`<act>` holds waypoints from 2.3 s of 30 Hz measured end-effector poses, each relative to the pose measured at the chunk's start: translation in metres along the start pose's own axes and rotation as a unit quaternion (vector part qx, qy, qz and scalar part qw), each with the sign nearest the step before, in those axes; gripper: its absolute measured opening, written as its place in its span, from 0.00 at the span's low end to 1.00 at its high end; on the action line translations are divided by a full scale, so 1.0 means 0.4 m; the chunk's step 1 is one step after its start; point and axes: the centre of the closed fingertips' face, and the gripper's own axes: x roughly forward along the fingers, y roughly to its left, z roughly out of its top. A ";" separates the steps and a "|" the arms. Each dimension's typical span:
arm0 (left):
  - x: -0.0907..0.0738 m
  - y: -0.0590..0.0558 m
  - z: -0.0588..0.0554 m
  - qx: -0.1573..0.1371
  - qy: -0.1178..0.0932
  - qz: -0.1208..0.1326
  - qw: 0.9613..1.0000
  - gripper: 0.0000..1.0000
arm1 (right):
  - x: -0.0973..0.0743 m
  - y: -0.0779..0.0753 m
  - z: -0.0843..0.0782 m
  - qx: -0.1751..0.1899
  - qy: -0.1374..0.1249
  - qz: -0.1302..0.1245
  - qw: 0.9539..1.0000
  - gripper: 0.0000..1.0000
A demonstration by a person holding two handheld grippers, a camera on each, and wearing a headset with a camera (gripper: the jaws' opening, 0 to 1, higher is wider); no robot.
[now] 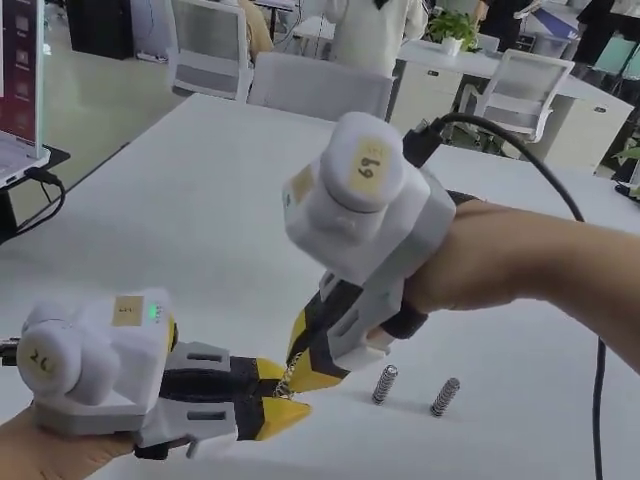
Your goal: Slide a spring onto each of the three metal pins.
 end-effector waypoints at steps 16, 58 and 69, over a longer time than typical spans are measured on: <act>-0.001 -0.002 -0.009 -0.006 0.006 -0.001 1.000 0.02 | 0.008 0.004 -0.001 0.009 -0.006 0.012 1.000 0.08; 0.001 -0.002 0.019 -0.003 -0.008 -0.001 1.000 0.02 | 0.017 -0.002 -0.003 0.010 -0.004 0.016 1.000 0.09; 0.005 0.008 0.011 -0.007 -0.009 0.004 1.000 0.03 | 0.024 -0.011 -0.006 0.003 0.002 0.012 1.000 0.08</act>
